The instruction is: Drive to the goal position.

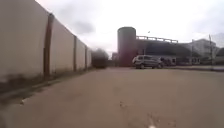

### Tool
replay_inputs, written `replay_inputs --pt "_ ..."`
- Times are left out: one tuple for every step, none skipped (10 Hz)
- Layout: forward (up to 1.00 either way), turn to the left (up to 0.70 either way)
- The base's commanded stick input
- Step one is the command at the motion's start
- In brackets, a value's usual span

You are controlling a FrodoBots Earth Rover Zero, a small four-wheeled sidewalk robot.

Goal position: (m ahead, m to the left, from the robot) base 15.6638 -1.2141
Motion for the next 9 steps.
replay_inputs --pt "1.0 0.0" --pt "1.0 0.0" --pt "1.0 0.0" --pt "1.0 0.0" --pt "1.0 0.27" --pt "1.0 0.27" --pt "1.0 0.1" --pt "1.0 0.0" --pt "1.0 0.0"
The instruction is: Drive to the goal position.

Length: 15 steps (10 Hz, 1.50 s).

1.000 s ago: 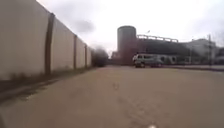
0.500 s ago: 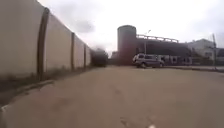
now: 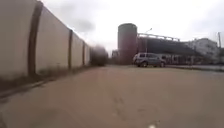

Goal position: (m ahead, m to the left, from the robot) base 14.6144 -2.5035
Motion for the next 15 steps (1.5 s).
replay_inputs --pt "1.0 0.0" --pt "1.0 0.0" --pt "1.0 0.0" --pt "1.0 0.0" --pt "1.0 0.0" --pt "1.0 0.0" --pt "1.0 0.0" --pt "1.0 0.0" --pt "1.0 0.0" --pt "1.0 0.0" --pt "1.0 0.0" --pt "1.0 0.0" --pt "1.0 0.0" --pt "1.0 0.0" --pt "1.0 0.0"
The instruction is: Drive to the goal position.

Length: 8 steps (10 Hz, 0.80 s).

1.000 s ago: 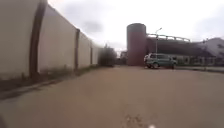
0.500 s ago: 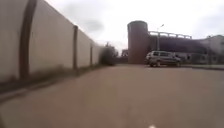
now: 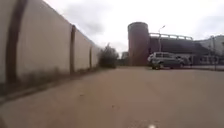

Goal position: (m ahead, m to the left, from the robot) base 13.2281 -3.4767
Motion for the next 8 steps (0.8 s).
replay_inputs --pt "1.0 0.0" --pt "1.0 0.0" --pt "1.0 0.0" --pt "1.0 0.0" --pt "1.0 0.0" --pt "1.0 0.0" --pt "1.0 0.0" --pt "1.0 0.0"
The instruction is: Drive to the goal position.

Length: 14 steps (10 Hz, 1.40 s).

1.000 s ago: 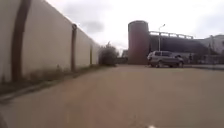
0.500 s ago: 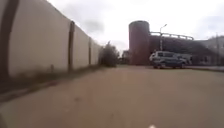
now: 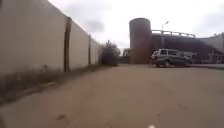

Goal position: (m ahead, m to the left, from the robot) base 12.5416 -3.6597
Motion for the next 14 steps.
replay_inputs --pt "1.0 0.0" --pt "1.0 0.0" --pt "1.0 0.0" --pt "1.0 0.0" --pt "1.0 0.0" --pt "1.0 -0.06" --pt "1.0 -0.24" --pt "1.0 -0.27" --pt "1.0 -0.27" --pt "1.0 -0.27" --pt "1.0 -0.27" --pt "1.0 -0.2" --pt "1.0 0.0" --pt "1.0 0.0"
